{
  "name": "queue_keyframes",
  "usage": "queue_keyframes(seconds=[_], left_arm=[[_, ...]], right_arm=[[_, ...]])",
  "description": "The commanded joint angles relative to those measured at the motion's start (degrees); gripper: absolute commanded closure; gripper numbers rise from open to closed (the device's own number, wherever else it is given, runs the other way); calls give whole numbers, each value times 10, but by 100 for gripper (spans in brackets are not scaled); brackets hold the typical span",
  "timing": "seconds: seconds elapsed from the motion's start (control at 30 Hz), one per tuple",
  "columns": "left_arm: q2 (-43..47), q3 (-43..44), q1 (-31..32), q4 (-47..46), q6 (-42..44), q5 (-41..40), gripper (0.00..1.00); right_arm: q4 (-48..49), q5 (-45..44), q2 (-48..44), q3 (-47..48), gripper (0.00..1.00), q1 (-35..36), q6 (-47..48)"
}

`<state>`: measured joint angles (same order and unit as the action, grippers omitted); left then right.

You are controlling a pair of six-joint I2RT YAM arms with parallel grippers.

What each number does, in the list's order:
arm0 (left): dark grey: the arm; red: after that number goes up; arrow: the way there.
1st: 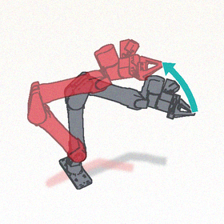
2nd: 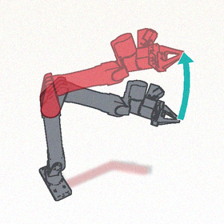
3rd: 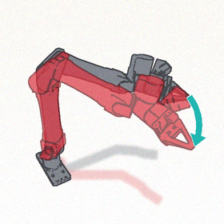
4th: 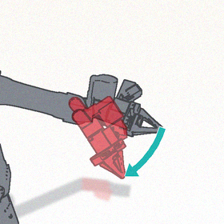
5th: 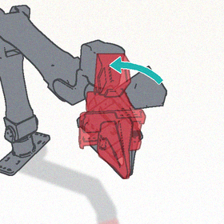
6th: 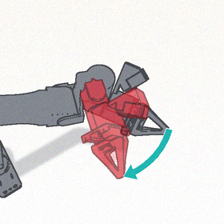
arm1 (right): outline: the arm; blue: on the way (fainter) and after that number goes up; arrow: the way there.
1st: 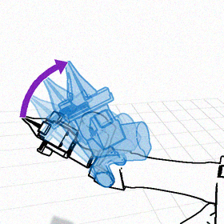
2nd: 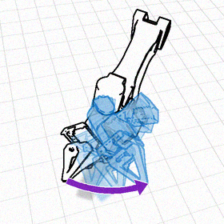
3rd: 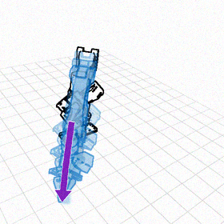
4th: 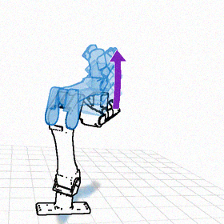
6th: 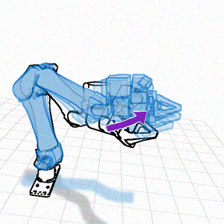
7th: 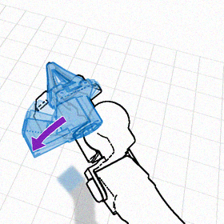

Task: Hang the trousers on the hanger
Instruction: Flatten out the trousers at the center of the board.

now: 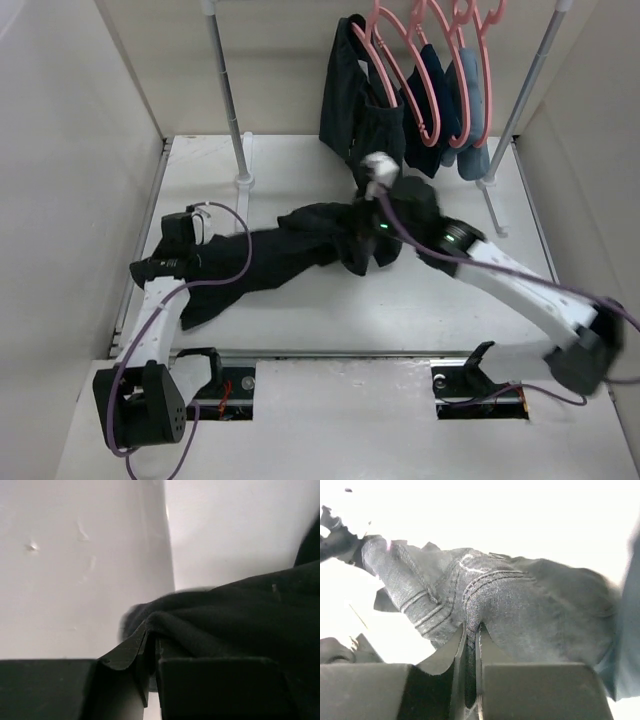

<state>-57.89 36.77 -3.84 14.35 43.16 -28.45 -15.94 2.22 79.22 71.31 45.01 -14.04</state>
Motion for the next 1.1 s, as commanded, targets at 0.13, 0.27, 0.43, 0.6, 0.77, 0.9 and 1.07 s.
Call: queue_keyframes(seconds=[0.13,0.27,0.43,0.6,0.77,0.9,1.07], left_arm=[[-39,127,-46,-69,92,-77,100],[-39,183,-41,55,91,-8,100],[-26,170,-16,111,74,10,100],[-15,124,-16,100,80,-29,100],[-5,110,-16,122,60,-29,100],[-5,98,-16,175,61,-11,100],[-10,104,-10,441,127,122,61]], right_arm=[[-9,-86,-271,-353,53,-88,-308],[-122,-161,-352,-388,37,-80,-372],[-153,-237,-319,-313,34,-53,-311],[-66,-158,-166,-219,34,-2,-110],[-101,-171,-77,-85,24,80,12],[-172,-141,-46,-43,17,122,102],[-194,-92,-29,-23,0,191,174]])
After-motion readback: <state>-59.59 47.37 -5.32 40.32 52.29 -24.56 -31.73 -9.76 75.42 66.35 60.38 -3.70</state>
